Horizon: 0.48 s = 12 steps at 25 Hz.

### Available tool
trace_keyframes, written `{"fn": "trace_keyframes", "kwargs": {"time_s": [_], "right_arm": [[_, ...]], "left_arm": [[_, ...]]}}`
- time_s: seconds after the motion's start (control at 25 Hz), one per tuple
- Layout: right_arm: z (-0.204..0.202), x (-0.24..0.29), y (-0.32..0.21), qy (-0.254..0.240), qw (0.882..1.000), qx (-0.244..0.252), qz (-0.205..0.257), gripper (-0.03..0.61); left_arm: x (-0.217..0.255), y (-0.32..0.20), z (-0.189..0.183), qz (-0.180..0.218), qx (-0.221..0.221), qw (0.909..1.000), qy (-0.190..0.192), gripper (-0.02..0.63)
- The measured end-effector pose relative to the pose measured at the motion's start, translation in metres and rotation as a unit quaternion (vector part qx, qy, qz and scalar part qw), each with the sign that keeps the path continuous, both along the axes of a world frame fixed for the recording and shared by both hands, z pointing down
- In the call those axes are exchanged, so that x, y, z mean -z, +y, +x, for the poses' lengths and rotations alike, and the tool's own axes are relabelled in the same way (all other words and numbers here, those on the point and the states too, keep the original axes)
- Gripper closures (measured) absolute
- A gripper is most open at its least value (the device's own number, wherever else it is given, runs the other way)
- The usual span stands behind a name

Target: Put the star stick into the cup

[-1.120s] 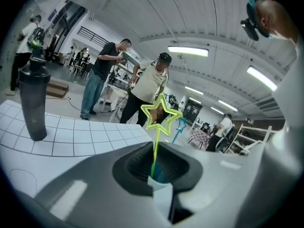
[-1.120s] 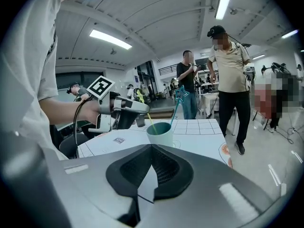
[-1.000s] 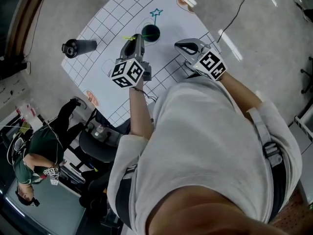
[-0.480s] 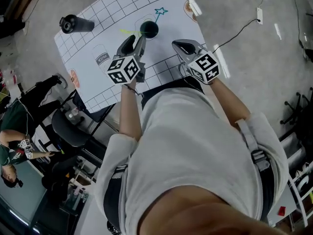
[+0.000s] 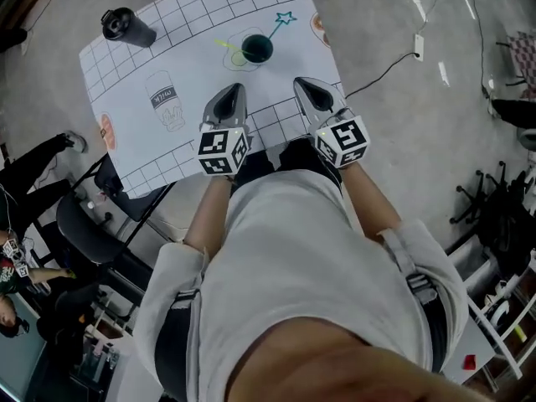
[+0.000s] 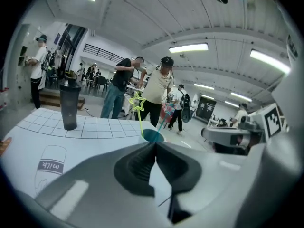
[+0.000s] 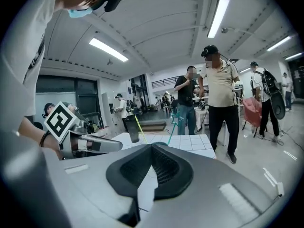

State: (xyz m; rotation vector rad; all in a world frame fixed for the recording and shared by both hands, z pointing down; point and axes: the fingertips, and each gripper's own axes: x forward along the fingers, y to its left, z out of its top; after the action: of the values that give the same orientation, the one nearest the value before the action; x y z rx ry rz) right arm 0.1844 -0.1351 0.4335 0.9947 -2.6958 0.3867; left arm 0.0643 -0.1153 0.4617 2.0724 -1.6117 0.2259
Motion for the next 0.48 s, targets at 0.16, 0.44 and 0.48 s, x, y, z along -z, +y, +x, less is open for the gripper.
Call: {"fn": "trace_keyframes", "kwargs": {"time_s": [0.16, 0.44, 0.48], "right_arm": [[0.010, 0.021, 0.021, 0.013, 0.999, 0.015, 0.040, 0.580], [0.054, 0.063, 0.056, -0.013, 0.994, 0.047, 0.098, 0.580], [0.063, 0.067, 0.061, -0.019, 0.994, 0.049, 0.099, 0.580]], "left_arm": [[0.032, 0.020, 0.018, 0.045, 0.046, 0.9979, 0.002, 0.611], [0.074, 0.068, 0.081, 0.111, 0.126, 0.9849, -0.042, 0.611], [0.078, 0.076, 0.093, 0.116, 0.130, 0.9836, -0.046, 0.611]]}}
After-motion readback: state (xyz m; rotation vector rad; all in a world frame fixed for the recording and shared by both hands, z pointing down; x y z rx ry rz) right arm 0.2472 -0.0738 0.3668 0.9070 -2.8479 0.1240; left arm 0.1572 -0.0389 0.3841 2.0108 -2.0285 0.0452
